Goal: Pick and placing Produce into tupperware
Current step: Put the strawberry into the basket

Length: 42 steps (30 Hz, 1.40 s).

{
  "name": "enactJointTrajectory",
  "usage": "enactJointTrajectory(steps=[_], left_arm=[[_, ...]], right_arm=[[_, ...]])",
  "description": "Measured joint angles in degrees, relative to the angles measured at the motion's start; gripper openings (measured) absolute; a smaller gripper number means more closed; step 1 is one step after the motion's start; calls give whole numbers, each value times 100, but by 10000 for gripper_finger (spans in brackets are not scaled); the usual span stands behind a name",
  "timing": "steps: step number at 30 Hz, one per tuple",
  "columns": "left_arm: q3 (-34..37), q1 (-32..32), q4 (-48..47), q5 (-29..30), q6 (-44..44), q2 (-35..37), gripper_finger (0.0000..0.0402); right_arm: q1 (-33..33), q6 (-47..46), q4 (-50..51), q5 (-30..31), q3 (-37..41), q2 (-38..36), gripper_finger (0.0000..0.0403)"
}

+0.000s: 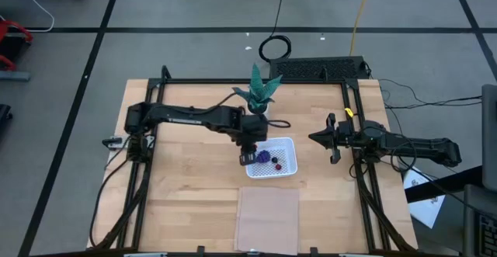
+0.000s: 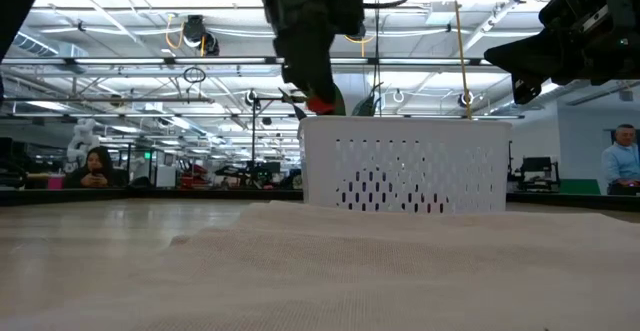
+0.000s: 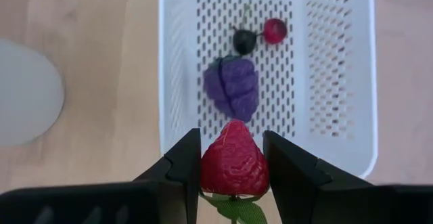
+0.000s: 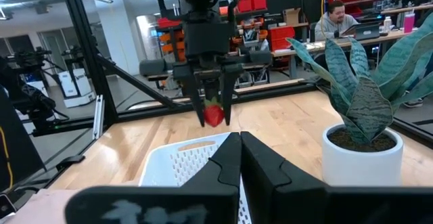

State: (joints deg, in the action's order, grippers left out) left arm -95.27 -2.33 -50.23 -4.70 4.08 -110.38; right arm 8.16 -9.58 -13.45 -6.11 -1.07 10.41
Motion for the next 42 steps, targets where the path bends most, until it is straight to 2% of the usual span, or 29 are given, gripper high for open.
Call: enactJointTrajectory(steps=[11, 17, 31, 37, 42], left_arm=[[-888, 148, -416, -47, -183, -504, 129], [-917, 294, -318, -41, -212, -522, 129], [-911, 435, 273, 21, -240, -1250, 129], [-902, 435, 371, -150, 106, -1412, 129], [-909, 435, 401, -291, 65, -1568, 129]], right_arm=[[0, 15, 0, 0, -1, 0, 0], [-1, 15, 2, 0, 1, 0, 0], [0, -18, 0, 2, 1, 37, 0], [0, -10, -6, 2, -1, 49, 0], [0, -5, 1, 2, 1, 68, 0]])
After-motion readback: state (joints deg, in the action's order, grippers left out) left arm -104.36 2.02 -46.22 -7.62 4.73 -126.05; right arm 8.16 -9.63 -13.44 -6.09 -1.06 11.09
